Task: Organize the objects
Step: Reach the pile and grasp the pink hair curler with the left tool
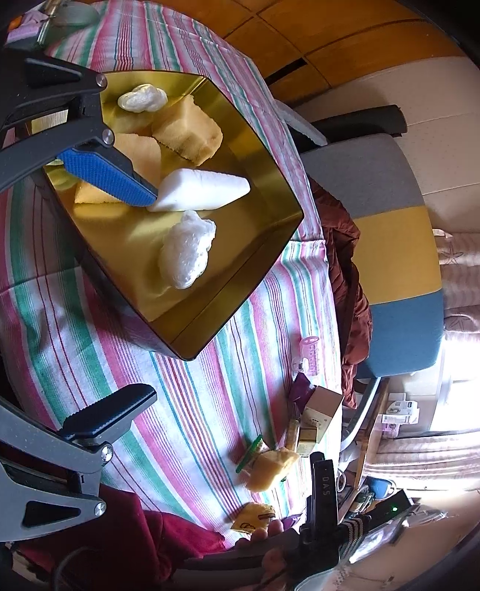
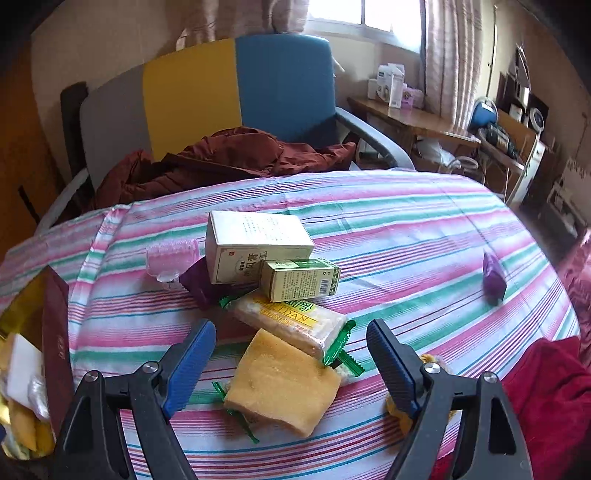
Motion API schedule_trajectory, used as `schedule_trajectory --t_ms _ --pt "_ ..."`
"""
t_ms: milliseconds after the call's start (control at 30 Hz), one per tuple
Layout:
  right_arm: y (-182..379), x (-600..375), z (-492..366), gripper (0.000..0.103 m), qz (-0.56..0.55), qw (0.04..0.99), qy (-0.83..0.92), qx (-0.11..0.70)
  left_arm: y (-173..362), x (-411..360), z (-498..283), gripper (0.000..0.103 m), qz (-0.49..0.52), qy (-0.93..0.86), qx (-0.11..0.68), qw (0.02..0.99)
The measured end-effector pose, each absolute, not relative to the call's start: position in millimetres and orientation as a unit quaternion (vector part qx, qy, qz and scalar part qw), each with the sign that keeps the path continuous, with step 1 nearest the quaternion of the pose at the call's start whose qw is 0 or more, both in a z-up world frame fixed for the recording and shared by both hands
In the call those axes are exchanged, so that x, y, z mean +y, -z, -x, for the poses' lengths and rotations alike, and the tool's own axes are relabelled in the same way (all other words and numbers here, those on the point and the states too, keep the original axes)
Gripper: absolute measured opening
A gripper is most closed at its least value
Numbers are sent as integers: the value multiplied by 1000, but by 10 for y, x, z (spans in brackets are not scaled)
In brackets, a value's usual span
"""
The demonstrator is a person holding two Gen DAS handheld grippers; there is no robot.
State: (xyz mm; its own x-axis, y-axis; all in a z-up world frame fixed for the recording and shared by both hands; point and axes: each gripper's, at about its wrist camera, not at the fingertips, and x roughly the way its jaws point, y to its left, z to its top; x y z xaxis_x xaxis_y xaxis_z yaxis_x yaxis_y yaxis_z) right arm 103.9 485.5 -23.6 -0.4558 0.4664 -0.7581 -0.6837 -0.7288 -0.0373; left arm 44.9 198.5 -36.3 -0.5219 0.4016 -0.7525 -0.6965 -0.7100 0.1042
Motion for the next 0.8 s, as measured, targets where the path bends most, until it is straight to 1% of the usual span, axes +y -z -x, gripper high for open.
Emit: schedule_trajectory --t_ms 167,433,633,800 --pt "219 4724 -962 85 397 326 -852 104 383 2012 -449 98 369 -847 205 322" --pt "229 4676 -940 85 402 312 -855 100 362 2127 -385 98 376 -841 206 329" --pt "246 4771 -992 85 404 311 -850 137 184 2296 -187 98 386 -838 174 344" --pt "252 4935 -1105 85 394 310 -842 199 15 2606 121 98 408 -829 135 358"
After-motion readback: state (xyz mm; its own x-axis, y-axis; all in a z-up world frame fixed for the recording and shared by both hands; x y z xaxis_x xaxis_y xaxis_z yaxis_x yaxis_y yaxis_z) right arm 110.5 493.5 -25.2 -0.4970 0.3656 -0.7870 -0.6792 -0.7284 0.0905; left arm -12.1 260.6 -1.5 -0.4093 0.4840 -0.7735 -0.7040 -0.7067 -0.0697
